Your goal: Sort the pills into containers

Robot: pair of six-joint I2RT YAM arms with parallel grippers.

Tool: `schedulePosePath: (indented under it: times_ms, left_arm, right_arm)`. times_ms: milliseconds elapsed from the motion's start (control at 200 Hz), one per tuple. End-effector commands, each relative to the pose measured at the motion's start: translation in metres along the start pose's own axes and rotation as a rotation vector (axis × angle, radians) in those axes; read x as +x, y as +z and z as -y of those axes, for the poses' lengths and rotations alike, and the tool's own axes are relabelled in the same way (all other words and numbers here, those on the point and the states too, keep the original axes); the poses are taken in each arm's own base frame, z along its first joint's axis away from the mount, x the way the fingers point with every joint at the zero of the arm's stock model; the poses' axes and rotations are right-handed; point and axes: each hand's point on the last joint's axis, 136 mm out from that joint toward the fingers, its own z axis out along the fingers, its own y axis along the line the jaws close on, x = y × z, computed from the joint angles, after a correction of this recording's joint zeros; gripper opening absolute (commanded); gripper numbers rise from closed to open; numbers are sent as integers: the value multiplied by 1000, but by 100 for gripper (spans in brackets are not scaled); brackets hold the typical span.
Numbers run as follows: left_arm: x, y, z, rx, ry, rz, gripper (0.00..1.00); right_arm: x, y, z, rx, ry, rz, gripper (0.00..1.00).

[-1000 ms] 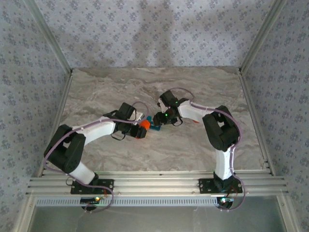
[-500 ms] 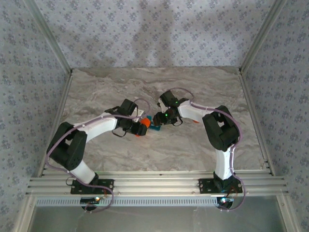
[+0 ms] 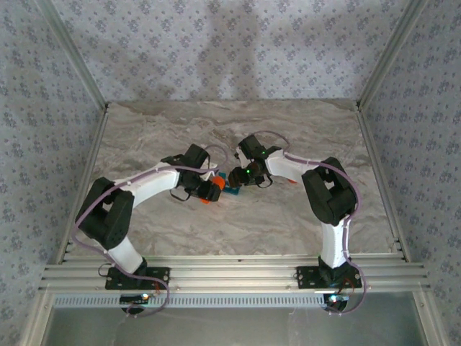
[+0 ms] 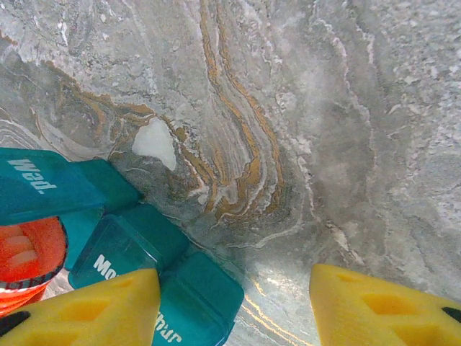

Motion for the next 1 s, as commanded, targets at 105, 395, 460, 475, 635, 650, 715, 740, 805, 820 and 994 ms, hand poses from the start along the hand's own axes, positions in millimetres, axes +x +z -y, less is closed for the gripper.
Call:
schedulePosePath:
  times_ms: [105, 395, 460, 475, 635, 650, 715, 740, 805, 820, 994]
  left_arm:
    - [7, 1, -4, -41, -3, -72, 0]
    - [7, 2, -4, -47, -9, -95, 0]
    - [7, 2, -4, -47, -8, -98, 0]
    - [7, 2, -4, -46, -8, -98, 0]
    - [10, 2, -4, -45, -9, -102, 0]
    - [11, 2, -4, -45, -8, -104, 0]
    - [12, 1, -4, -42, -8, -101, 0]
    - [12, 1, -3, -41, -5, -99, 0]
    - [12, -2, -3, -37, -4, -85, 0]
    - [12, -2, -2, -37, -4, -83, 0]
    - [9, -6, 0, -26, -5, -64, 0]
  right_arm:
    - [4, 9, 8, 4, 22, -24, 59]
    - [4, 9, 10, 3, 24, -25, 59]
    - [3, 9, 10, 3, 25, -26, 59]
    - [4, 9, 10, 2, 25, -26, 59]
    - [3, 9, 11, 2, 25, -26, 59]
    - [3, 9, 10, 0, 24, -25, 59]
    - [3, 9, 12, 2, 27, -28, 59]
    - [3, 9, 12, 2, 24, -28, 59]
    - [4, 9, 12, 3, 25, -29, 59]
    - [4, 9, 12, 4, 26, -31, 59]
    - [5, 10, 11, 1, 24, -34, 59]
